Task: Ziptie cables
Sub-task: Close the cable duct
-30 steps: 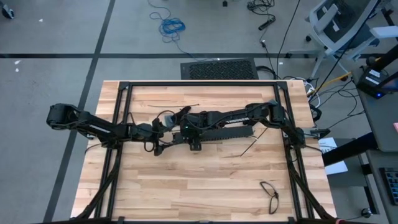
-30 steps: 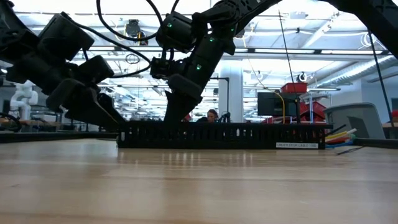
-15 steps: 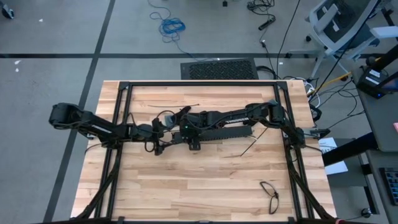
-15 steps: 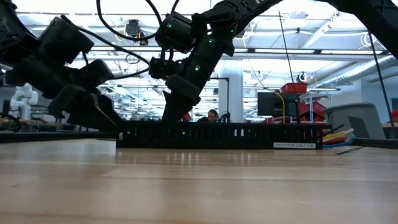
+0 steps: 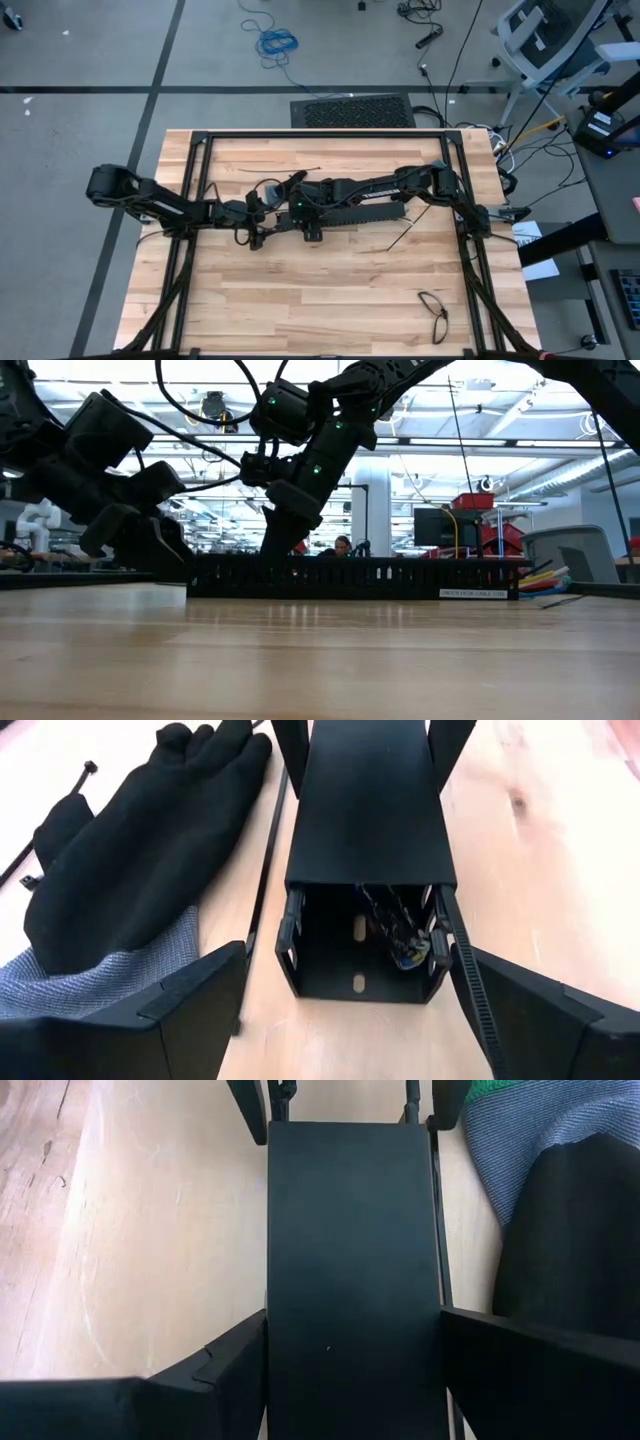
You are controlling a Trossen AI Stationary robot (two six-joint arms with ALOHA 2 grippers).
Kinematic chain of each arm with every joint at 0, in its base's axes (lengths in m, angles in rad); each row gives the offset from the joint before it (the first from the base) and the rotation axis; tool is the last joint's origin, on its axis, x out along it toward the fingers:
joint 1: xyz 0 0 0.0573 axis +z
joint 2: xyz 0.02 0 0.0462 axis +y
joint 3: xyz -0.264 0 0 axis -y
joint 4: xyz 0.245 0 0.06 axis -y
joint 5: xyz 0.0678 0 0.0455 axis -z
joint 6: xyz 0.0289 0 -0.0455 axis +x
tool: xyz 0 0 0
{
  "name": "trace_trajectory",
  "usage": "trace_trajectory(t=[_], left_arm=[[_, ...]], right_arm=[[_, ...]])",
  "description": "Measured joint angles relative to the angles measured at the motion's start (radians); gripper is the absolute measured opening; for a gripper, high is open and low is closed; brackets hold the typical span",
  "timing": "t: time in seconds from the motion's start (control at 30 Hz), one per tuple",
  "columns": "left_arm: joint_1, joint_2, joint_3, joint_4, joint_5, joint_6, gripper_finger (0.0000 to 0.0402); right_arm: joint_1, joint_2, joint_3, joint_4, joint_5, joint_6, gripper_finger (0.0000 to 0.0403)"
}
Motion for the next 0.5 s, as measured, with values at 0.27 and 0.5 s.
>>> trace_trajectory(t=[0.27,0.5], left_arm=[[0.0,0.033,0.0,0.019,-0.001,-0.001,0.0343],[0.0,0.039,0.0,0.056,-0.007,-0.001,0.034]], right_arm=[[0.0,0.0,0.0,0.002,0.0,0.0,0.0242],[0.0,0.0,0.0,0.003,-0.001,0.0,0.0242]])
